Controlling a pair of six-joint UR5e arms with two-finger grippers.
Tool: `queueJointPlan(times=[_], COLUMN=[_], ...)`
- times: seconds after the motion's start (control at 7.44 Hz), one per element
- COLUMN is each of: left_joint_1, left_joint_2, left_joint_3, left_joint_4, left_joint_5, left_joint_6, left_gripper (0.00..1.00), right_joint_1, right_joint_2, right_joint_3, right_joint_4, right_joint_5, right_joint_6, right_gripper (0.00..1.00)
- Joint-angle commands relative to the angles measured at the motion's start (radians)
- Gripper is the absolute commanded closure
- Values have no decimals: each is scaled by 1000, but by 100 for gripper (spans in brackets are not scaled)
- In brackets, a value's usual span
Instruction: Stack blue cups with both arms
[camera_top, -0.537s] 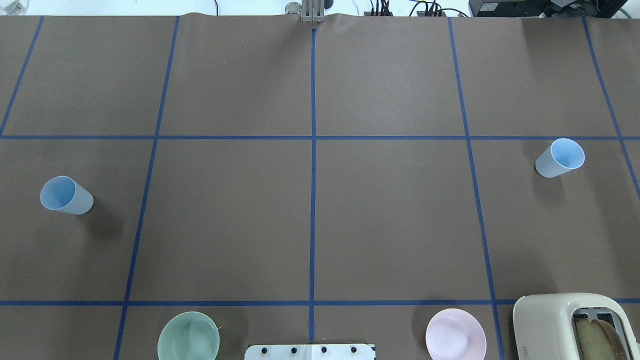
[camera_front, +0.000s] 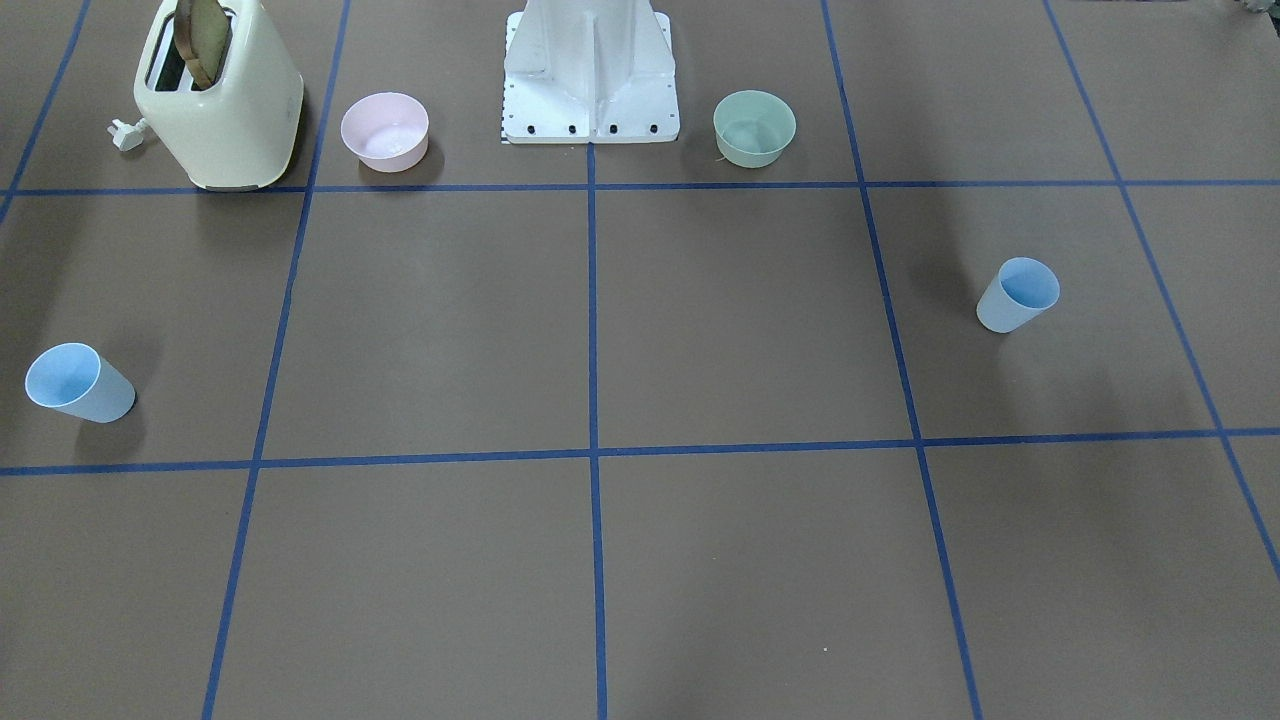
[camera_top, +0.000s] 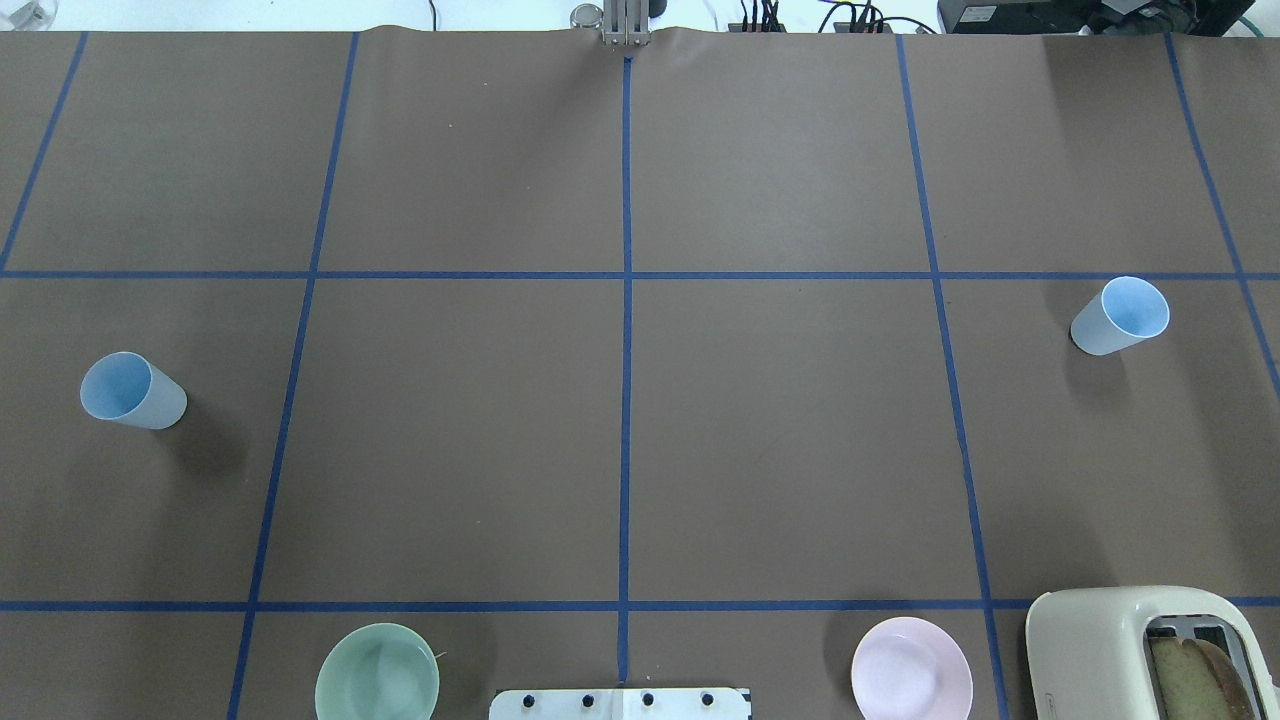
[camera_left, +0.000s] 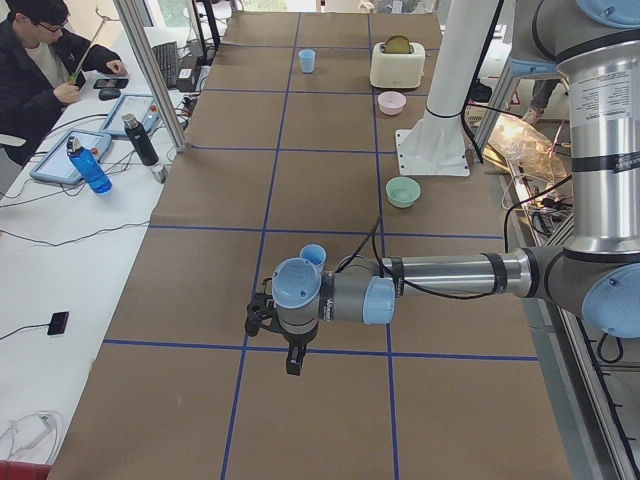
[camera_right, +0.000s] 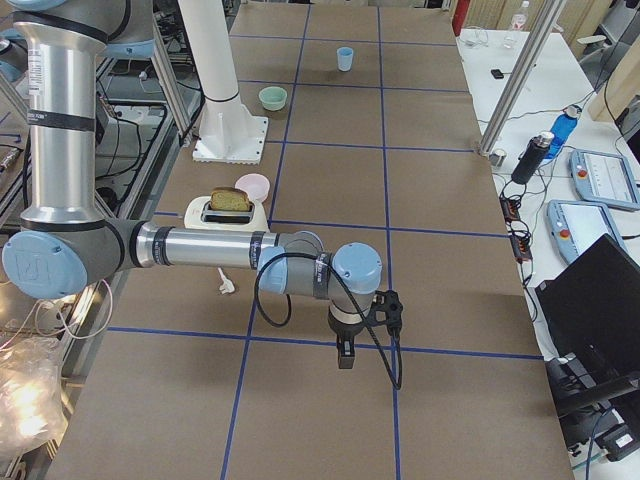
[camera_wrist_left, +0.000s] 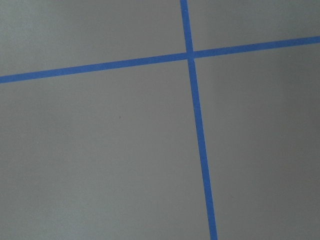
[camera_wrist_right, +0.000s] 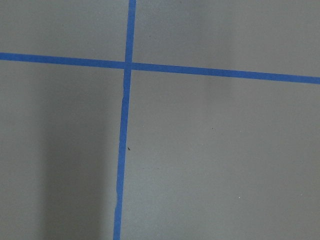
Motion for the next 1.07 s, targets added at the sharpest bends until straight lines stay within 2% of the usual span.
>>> queueJointPlan(times=[0.0, 0.13, 0.4, 0.54, 0.67, 0.81, 0.94], left_joint_1=[0, 0, 0, 0, 0, 0, 0], left_joint_2=[0, -6, -27, -33, -37, -79, -81], left_joint_3=[-4, -9, -15, -24, -24, -10, -15], left_joint_4=[-4, -4, -4, -25, -106, -236, -271], left_joint_5=[-2, -2, 3, 5, 2, 9, -1], left_joint_6=[1, -4, -9, -7, -7, -15, -54], left_gripper=[2, 2, 2, 2, 2, 2, 2], right_joint_1=[0, 0, 0, 0, 0, -12, -19], right_joint_2=[5, 6, 8, 5, -3, 9, 21], right_joint_3=[38, 74, 82, 88, 91, 88, 86], right_joint_4=[-2, 20, 218, 266, 326, 331, 333], right_joint_5=[3, 29, 87, 95, 98, 93, 95], right_joint_6=[9, 14, 67, 152, 161, 158, 159], right_gripper=[0, 0, 0, 0, 0, 0, 0])
